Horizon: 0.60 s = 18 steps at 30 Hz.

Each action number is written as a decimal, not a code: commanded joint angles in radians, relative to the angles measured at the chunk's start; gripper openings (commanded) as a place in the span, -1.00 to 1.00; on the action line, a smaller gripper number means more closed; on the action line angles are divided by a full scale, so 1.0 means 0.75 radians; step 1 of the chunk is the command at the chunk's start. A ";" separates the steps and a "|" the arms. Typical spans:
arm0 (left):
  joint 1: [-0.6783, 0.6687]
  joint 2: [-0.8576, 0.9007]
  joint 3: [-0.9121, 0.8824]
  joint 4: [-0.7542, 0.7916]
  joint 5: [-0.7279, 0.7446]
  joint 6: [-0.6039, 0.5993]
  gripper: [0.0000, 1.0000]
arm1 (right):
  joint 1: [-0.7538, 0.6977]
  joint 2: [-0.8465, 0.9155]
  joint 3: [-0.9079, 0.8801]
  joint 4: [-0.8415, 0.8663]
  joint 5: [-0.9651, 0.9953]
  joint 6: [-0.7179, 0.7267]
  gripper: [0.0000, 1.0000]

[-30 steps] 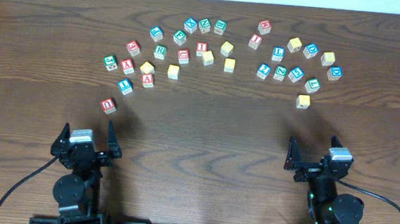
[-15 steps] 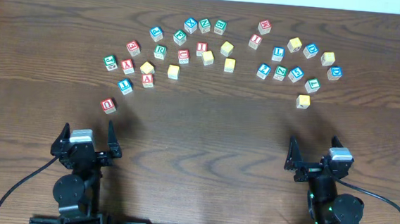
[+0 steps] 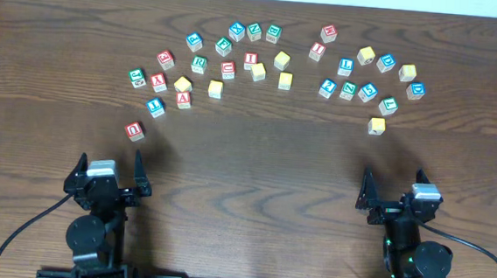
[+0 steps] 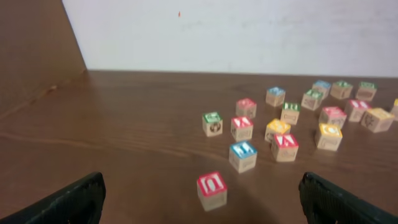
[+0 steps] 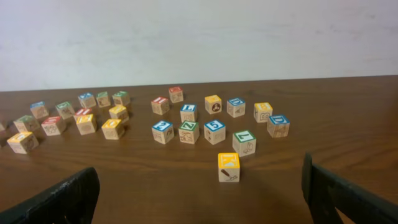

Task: Spell out CORL
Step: 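Reach the left gripper forward toward the yellow C block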

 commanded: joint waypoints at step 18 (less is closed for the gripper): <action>-0.001 0.831 0.682 -0.066 0.207 -0.016 0.96 | -0.008 0.543 0.525 -0.160 -0.013 -0.113 0.98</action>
